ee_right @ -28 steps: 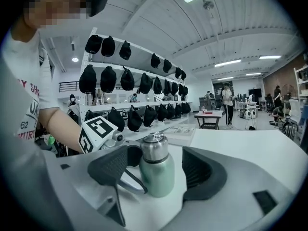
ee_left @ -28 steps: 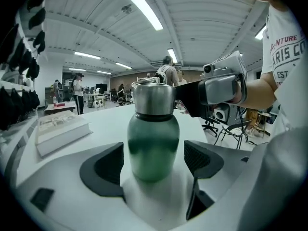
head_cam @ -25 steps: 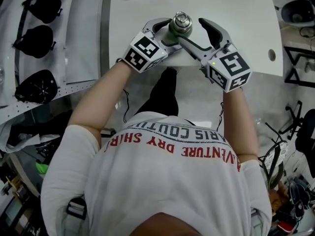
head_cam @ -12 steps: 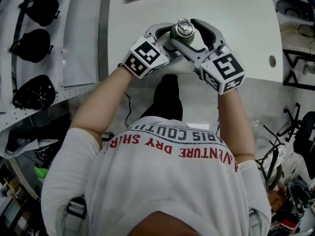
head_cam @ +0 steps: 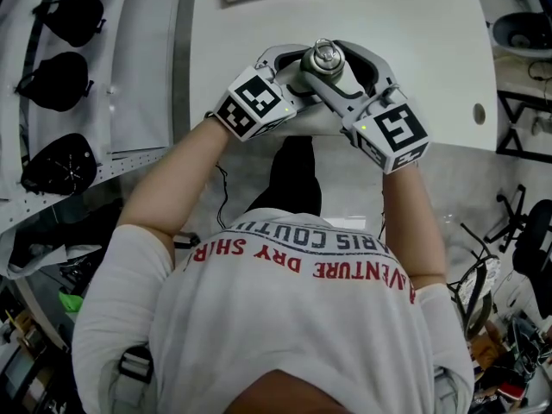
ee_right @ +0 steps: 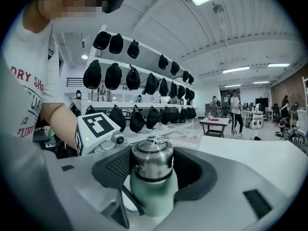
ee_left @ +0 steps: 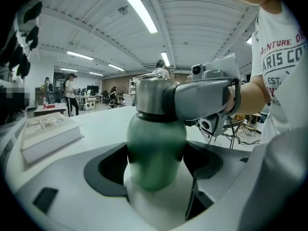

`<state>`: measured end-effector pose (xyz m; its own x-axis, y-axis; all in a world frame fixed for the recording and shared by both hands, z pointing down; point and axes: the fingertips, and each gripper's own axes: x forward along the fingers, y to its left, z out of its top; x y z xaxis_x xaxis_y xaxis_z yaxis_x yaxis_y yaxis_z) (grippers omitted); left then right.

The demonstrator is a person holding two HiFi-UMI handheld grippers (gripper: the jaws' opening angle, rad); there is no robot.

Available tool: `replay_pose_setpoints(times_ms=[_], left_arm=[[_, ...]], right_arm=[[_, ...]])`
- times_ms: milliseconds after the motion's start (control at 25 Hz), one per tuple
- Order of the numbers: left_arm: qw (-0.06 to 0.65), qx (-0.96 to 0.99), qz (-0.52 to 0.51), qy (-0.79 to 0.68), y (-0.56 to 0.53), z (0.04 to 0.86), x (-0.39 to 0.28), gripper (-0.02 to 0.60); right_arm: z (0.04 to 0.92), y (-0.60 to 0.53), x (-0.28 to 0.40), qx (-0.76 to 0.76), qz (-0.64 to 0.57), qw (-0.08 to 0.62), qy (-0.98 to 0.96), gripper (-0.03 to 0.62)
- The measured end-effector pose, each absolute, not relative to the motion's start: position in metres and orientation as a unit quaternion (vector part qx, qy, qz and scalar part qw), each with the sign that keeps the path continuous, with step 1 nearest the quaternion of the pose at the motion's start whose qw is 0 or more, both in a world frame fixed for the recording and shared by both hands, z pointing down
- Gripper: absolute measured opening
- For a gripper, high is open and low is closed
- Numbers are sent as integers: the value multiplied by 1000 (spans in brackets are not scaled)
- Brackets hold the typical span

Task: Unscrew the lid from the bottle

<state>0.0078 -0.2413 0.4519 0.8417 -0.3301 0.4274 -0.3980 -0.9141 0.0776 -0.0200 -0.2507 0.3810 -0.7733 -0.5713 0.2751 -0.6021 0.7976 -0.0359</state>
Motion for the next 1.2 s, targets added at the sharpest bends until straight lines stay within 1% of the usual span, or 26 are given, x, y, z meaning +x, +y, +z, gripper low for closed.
replay_pose_setpoints(times_ms=[200, 520, 760, 960, 1000, 1200], left_arm=[[74, 960, 214, -163, -241, 451, 7, 377], [52, 969, 231, -64, -239, 451, 5, 377], [41, 966, 256, 6, -231, 453, 4, 377], [42, 967, 252, 1, -231, 453, 5, 377], [44, 968, 248, -4, -231, 453, 5, 377], [57, 967, 242, -54, -231, 452, 6, 377]], right_arm=[[381, -249, -22, 273, 54, 135, -951, 268], [380, -244, -28, 138, 30, 162, -977, 268], [382, -236, -29, 62, 42, 166, -983, 268], [381, -235, -28, 69, 44, 164, -983, 273], [382, -236, -27, 77, 47, 161, -983, 301], [372, -240, -19, 154, 58, 130, -978, 313]])
